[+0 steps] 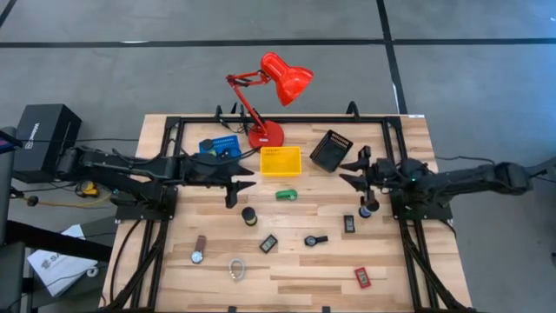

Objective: Pick & Place Office items
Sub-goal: Put the green wrist watch into the yellow bin

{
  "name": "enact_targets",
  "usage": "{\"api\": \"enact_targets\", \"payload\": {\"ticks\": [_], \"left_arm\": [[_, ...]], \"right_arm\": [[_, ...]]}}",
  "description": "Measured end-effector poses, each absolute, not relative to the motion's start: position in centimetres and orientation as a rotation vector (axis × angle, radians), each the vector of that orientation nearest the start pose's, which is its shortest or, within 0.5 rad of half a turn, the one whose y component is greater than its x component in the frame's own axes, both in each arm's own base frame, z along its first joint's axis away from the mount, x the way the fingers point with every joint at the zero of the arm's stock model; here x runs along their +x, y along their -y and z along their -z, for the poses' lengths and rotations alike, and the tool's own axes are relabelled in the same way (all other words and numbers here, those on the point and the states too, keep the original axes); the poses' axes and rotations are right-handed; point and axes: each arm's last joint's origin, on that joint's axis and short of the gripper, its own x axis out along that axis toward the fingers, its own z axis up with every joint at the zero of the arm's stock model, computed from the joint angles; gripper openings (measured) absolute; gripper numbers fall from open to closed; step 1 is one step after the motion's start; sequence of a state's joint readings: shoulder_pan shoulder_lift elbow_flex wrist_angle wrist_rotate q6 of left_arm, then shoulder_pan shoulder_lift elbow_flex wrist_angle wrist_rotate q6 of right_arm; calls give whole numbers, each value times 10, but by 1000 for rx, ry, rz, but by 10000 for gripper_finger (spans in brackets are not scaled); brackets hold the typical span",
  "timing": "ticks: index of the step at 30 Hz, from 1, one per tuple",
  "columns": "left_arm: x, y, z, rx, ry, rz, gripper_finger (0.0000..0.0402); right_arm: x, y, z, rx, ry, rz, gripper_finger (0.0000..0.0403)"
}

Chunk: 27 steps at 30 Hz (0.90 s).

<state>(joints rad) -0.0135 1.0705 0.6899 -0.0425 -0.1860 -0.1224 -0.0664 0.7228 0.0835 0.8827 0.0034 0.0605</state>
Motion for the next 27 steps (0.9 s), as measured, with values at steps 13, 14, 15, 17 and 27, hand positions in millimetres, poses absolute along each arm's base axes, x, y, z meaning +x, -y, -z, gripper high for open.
{"api": "enact_targets", "payload": {"ticks": [13,14,15,17,27], "left_arm": [[232,-2,-263,35,-389,-171,152],[232,-2,-263,35,-388,-171,151],[232,-2,-263,35,-388,-171,150],[232,-2,-264,34,-385,-171,148],[232,-2,-264,26,-384,-173,146]], "right_arm": [[264,6,-193,-9,-210,20,127],[273,7,-189,-14,-272,16,127],[282,7,-186,-28,-335,6,127],[298,7,-180,-58,-461,-33,127],[363,-1,-160,-138,-806,-91,128]]}}
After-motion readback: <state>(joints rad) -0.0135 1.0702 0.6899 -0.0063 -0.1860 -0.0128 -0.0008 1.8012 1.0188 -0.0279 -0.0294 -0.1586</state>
